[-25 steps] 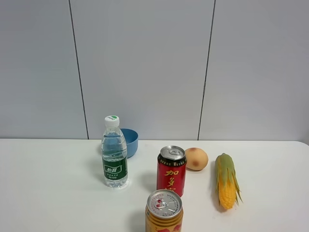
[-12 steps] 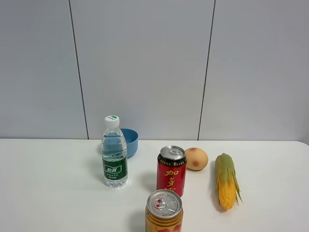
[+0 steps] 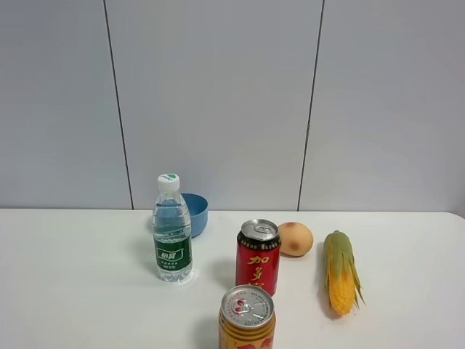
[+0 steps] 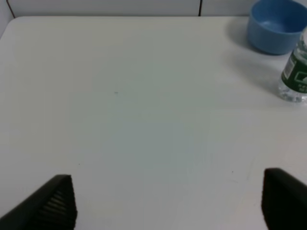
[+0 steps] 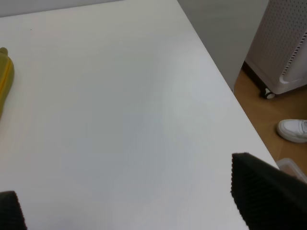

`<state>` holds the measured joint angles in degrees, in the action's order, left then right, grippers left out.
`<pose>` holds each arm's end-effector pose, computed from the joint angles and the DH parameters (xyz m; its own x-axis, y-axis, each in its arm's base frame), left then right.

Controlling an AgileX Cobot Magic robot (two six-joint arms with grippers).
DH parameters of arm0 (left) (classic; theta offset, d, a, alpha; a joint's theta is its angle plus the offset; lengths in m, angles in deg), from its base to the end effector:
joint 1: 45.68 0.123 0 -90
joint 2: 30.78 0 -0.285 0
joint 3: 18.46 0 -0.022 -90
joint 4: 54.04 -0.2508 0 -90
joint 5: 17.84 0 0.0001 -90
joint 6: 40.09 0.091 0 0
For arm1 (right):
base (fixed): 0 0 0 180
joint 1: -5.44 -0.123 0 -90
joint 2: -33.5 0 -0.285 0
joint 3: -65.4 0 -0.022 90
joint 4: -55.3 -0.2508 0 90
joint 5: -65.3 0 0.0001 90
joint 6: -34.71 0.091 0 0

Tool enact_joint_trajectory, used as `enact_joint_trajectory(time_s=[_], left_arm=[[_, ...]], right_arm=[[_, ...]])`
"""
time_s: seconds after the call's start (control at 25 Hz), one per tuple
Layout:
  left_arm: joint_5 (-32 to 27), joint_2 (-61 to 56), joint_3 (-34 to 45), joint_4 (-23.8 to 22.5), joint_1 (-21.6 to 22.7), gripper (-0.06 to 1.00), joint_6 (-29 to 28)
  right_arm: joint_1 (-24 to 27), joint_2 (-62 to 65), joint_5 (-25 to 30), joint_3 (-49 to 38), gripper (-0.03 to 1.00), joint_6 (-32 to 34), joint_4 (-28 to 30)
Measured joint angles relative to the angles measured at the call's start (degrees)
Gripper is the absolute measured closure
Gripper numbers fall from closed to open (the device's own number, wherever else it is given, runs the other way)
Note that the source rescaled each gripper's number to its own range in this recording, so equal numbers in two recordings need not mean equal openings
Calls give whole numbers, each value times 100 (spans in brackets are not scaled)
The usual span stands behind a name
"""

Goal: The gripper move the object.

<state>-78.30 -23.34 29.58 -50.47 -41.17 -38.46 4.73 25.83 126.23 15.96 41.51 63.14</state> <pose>-0.0063 -0.0054 0.2804 -0.4353 -0.0366 -0.8996 -0.0309 0.9992 -0.0257 -0.0038 -0.0109 0.2735 -0.4611 0.0458 -0.8862 0.1172 0.9931 -0.0097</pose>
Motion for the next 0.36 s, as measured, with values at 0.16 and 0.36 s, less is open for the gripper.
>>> enact_joint_trajectory(time_s=[0.16, 0.36], left_arm=[[0, 0, 0, 0, 0, -6, 0], [0, 0, 0, 0, 0, -6, 0]], right_arm=[[0, 0, 0, 0, 40, 0, 0], [0, 0, 0, 0, 40, 0, 0]])
